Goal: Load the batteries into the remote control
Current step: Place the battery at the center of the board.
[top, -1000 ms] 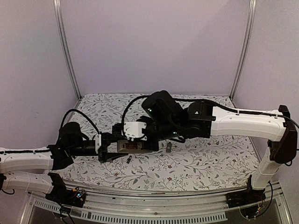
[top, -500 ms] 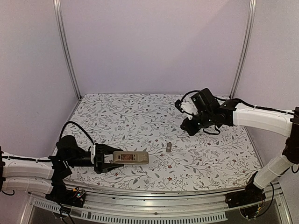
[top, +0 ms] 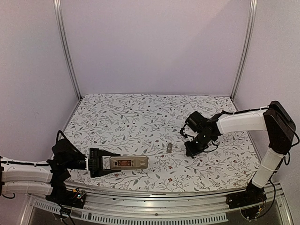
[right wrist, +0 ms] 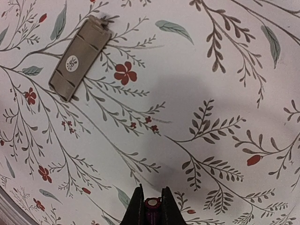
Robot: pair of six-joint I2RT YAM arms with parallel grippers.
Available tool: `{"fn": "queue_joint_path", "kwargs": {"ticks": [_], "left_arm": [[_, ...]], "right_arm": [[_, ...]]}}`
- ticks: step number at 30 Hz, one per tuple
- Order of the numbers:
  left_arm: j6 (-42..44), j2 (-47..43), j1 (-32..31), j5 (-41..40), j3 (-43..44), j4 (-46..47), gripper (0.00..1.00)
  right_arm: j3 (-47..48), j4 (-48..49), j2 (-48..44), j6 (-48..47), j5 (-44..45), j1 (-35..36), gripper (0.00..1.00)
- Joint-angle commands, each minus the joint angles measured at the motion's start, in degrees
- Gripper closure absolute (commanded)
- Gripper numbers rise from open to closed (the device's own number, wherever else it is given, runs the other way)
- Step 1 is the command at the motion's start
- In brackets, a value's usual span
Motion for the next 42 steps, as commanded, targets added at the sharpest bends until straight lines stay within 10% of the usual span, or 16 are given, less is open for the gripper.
{"fn": "queue_joint_path", "kwargs": {"ticks": [1,27,42], "left_arm": [[9.9,-0.8,-0.1,4.4,-7.4,-1.1,1.00],[-6.3,1.7,-1.5,1.8,-9.3,2.9,1.00],[-6.0,1.3,-1.9,1.4,-9.6,3.0,1.00]], "right_arm": [[0.3,-1.7,2.2,0.7,-0.4,-0.1,0.92],[9.8,-10.1,-0.1,-4.0,1.6,-0.1,0.40],[8.7,-17.8,2.0,-4.1,0.0,0.1,0.57]]}}
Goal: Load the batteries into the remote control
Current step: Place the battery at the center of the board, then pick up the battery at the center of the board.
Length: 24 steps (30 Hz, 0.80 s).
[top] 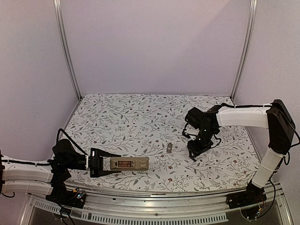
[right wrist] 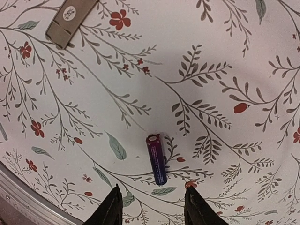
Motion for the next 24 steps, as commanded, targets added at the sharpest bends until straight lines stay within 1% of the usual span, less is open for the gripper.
{"fn": "queue_joint_path", "kwargs": {"ticks": [1,2,4,5,11,13,15,16,22,24], "left_arm": [[-0.1,-0.1,-1.2,0.2,-9.6,1.3,1.00],[0.0,-0.2,-1.2,0.2,-9.7,1.3,1.00],[0.2,-0.3,-1.2,0.1,-9.7,1.2,1.00],[0.2,-0.2,-1.2,0.1,-9.7,1.3,1.00],[0.2,-0.1,-1.3,0.1,-9.8,1.5,1.00],[0.2,-0.1,-1.2,0.1,-9.8,1.5,1.00],[0.2,-0.1,-1.3,0.1,-9.8,1.5,1.00],[0.2,-0.2,-1.3,0.1,-9.8,1.6,1.00],[0.2,-0.2,-1.3,0.0,-9.8,1.7,1.00],[0.1,-0.1,-1.3,0.0,-9.9,1.8,1.00]], "right_arm": [[0.8,1.9,2.0,-1.1,-1.0,0.0,0.58],[0.8,2.2,2.4,-1.4,-0.9,0.1,0.60],[0.8,2.3,3.5,-1.8,0.1,0.0,0.68],[0.8,2.3,4.3,-2.0,0.4,0.1,0.70],[0.8,3.7,5.7,-2.6,1.8,0.0,0.72],[1.0,3.8,6.4,-2.9,2.5,-0.1,0.76],[1.0,3.9,7.6,-3.3,2.6,0.0,0.83],[0.9,4.0,8.0,-3.4,2.5,0.0,0.85],[0.6,3.9,8.8,-3.9,1.0,0.0,0.88],[0.7,3.7,8.5,-3.8,0.9,0.0,0.95]]}}
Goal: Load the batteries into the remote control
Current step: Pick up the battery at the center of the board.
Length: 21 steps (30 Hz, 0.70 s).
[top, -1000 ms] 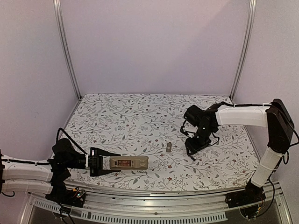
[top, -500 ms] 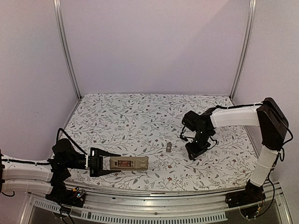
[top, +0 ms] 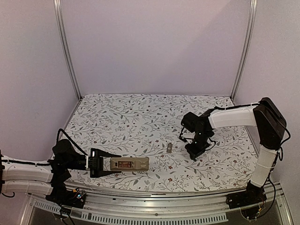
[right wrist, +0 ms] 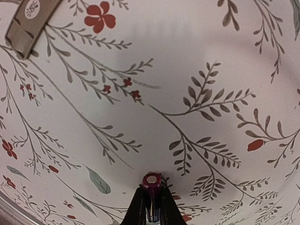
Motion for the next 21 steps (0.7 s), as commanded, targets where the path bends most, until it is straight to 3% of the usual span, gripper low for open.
{"fn": "queue_joint_path", "kwargs": {"ticks": [1,7,14,17,21], "left_arm": [[0.0,-0.1,-1.0,-0.1,-9.9,1.7,1.00],[-1.7,-0.2,-1.0,-0.1,-9.7,1.6,1.00],[-3.5,-0.6,-1.0,-0.5,-9.3,2.4,1.00],[-3.1,-1.3,-1.0,-2.2,-8.7,2.8,1.00],[-2.5,-2.4,-0.7,-2.5,-7.9,1.2,1.00]], "right_arm": [[0.3,0.0,1.6,-0.5,-0.1,0.0,1.00],[6.4,-1.7,-3.2,-2.2,1.8,1.2,1.00],[15.2,13.8,-14.3,-17.5,1.1,18.4,1.00],[19.9,17.3,-14.0,-22.3,0.6,22.7,1.00],[26.4,18.0,-10.7,-25.9,-6.8,25.7,1.00]]}}
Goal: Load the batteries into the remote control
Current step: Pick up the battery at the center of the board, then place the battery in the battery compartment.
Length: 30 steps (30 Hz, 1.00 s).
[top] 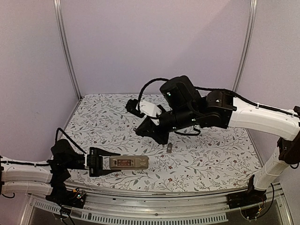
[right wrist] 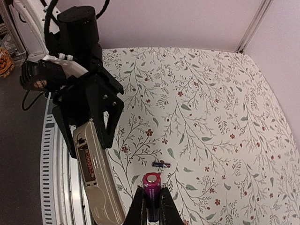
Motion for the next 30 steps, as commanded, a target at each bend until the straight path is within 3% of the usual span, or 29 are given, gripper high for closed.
{"fn": "queue_joint_path", "kwargs": {"ticks": [1,5,17,23,30], "left_arm": [[0.0,-1.5,-0.7,-1.1,-7.9,0.4,1.00],[-0.3,-2.2,-0.3,-2.1,-7.2,-0.1,1.00],[-5.0,-3.0,0.7,-3.8,-4.6,-2.5,1.00],[-8.3,-3.0,2.3,-4.0,-2.2,-3.0,1.00],[-5.7,-3.2,2.2,-0.1,-2.3,-4.5,1.00]], "right_arm": [[5.4,2.9,3.7,-8.5,-7.3,1.9,1.00],[8.6,2.6,7.6,-12.2,-13.6,3.9,1.00],[12.8,0.1,13.0,-18.9,-16.9,6.7,1.00],[12.6,-2.0,14.6,-20.9,-13.8,7.0,1.00],[11.7,-2.0,15.1,-21.9,-2.4,7.0,1.00]]}}
